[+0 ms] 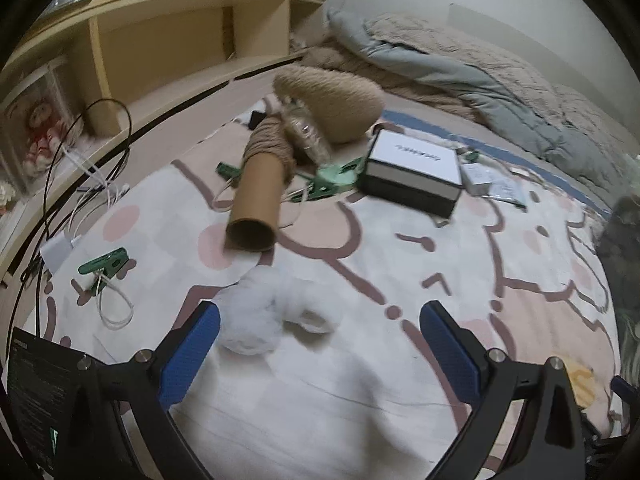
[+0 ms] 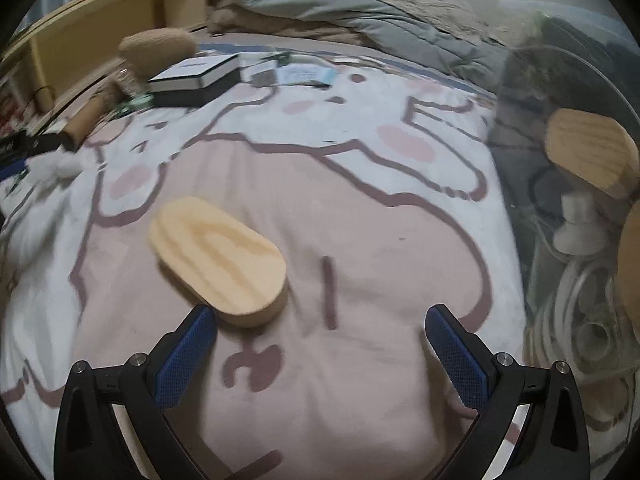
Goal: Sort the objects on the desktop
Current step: 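Close the left gripper on the white mesh tissue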
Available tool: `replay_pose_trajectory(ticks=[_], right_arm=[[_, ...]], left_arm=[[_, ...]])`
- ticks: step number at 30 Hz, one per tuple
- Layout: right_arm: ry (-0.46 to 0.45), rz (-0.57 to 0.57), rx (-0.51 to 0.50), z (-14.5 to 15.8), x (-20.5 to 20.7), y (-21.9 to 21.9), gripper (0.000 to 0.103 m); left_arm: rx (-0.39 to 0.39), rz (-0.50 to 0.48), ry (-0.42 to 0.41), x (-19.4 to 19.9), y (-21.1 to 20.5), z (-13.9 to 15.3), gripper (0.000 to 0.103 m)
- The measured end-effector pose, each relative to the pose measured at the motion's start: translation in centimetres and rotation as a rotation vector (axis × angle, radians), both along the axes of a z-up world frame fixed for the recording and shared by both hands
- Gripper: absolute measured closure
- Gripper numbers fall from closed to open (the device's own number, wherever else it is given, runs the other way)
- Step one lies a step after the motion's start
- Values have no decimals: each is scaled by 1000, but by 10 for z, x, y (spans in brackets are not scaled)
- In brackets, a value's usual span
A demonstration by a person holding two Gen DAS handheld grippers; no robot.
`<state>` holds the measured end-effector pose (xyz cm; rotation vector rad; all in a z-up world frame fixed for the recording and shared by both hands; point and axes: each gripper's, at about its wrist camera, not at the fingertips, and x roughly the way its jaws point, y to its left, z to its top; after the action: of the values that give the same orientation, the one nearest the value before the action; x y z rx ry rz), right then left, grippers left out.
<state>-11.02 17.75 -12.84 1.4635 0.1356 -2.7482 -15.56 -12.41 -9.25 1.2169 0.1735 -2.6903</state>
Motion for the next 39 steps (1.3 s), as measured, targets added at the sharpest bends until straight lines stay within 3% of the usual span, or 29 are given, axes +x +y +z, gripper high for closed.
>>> replay_pose_trajectory(ticks=[6, 10, 17, 19, 21, 26, 28, 30, 36, 39], right_arm=[[-7, -94, 59, -3, -7, 16, 0], [-7, -135, 26, -1, -9, 30, 0], [35, -79, -55, 9, 0, 18, 0], [39, -56, -83, 11, 3, 11, 0], [35, -37, -112, 11, 4, 4, 0], [32, -30, -183, 11, 6, -5, 0], [35, -36, -206, 11, 5, -5, 0], [37, -40, -218, 11, 5, -5, 0], [32, -62, -245, 10, 2, 1, 0], [33, -61, -251, 10, 2, 1, 0]], left_arm=[[7, 25, -50, -10, -9, -13, 2], [21, 32, -99, -19, -12, -26, 2], [28, 59, -145, -27, -13, -43, 4], [18, 64, -136, -26, -13, -42, 12], [20, 67, -128, -24, -15, -40, 31], [82, 48, -118, -21, -23, -36, 55], [103, 27, -118, -19, -22, -34, 59], [122, -2, -120, -17, -19, -32, 78], [160, -93, -113, -4, -7, -24, 88], [164, -114, -106, 2, -6, -19, 88]])
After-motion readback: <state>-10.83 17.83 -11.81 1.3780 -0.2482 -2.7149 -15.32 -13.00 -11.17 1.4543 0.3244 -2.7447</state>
